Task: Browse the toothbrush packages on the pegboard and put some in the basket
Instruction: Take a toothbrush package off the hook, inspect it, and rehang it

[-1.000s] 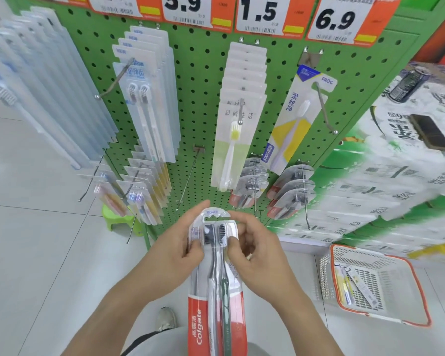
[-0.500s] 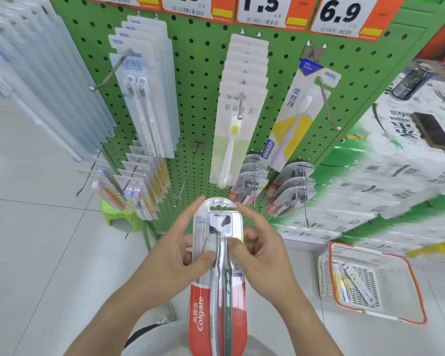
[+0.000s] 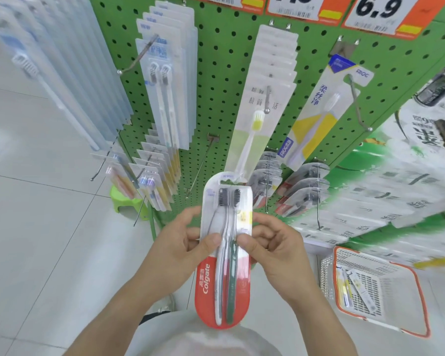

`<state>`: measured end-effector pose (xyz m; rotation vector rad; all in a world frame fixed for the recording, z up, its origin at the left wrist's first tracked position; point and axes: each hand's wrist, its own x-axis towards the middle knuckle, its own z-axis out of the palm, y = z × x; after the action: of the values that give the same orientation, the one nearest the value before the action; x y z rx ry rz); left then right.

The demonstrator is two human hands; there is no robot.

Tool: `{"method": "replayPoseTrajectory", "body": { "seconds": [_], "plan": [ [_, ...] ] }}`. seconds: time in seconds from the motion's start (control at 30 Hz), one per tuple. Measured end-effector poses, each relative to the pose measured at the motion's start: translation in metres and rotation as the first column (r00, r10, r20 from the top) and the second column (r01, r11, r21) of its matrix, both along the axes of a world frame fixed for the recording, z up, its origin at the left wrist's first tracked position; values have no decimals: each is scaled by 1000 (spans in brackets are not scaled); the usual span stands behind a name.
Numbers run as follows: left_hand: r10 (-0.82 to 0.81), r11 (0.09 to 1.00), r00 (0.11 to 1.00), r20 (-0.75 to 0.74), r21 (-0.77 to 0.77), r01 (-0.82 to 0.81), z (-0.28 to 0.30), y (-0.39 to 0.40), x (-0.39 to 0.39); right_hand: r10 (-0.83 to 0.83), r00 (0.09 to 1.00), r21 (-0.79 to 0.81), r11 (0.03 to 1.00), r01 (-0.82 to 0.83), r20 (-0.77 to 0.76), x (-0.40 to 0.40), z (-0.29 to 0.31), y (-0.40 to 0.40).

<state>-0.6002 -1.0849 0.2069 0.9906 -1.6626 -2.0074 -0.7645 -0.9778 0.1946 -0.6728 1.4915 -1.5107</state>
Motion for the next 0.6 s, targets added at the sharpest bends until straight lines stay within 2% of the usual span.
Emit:
{"method": "replayPoseTrajectory", "body": {
  "seconds": [0.1, 0.23, 0.3, 0.4, 0.47, 0.6],
  "plan": [
    [4, 1000, 999, 45, -1, -4, 1, 2, 2, -13, 1000, -18, 1000, 13, 6, 3, 0, -1],
    [107, 994, 994, 30, 28, -108, -5, 4, 3, 160, 987, 45, 986, -158, -35, 2, -1, 4],
    [56, 998, 997, 50, 34, -58, -6, 3, 6, 160, 987, 56, 986, -159, -16, 1, -1, 5],
    [-111, 993, 988, 108, 40, 107, -11, 3, 10, 84, 996, 32, 996, -85, 35, -1, -4, 7],
    [-128, 990, 986, 103, 68, 121, -14, 6, 13, 71, 995, 28, 997, -72, 65, -2, -4, 8],
    [-106, 994, 989, 105, 33, 103, -19, 12, 15, 220, 972, 37, 974, -223, 79, -6, -1, 13]
  ]
}}
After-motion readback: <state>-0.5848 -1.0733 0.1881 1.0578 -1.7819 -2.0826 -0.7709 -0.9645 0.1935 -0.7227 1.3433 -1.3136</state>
